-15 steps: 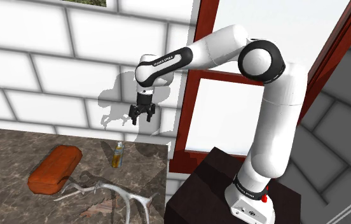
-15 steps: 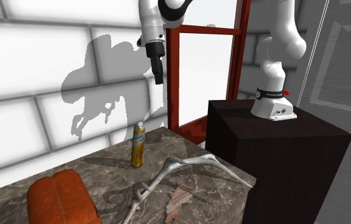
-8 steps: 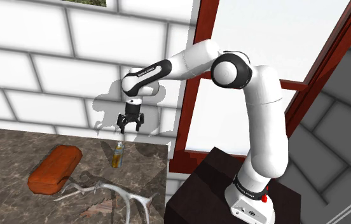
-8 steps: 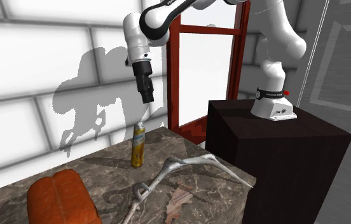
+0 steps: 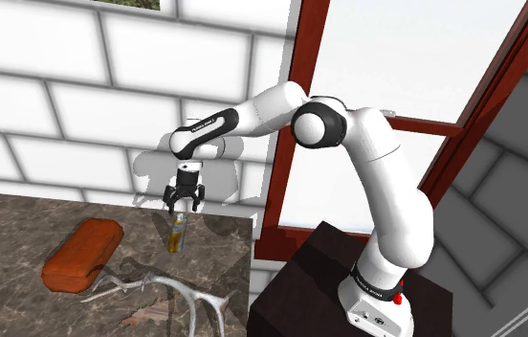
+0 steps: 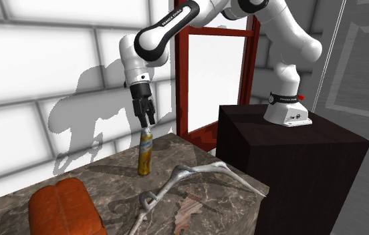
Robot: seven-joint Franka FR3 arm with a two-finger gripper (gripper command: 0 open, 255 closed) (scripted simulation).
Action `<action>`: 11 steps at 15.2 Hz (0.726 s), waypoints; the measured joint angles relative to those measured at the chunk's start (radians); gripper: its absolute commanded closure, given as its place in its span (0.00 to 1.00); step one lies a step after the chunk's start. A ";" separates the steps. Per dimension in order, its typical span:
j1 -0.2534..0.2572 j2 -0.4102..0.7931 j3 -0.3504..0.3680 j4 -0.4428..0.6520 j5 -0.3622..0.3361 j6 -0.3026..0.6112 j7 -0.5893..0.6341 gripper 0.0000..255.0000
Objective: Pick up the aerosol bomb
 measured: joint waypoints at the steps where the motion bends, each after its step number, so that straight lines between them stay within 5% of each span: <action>1: 0.001 0.011 0.000 0.006 0.001 0.005 -0.001 0.00; 5: 0.002 0.044 0.002 0.011 0.003 0.031 -0.011 0.00; 6: 0.002 0.048 0.002 0.013 0.004 0.034 -0.012 1.00; 11: 0.001 0.051 0.002 0.014 0.004 0.037 -0.014 1.00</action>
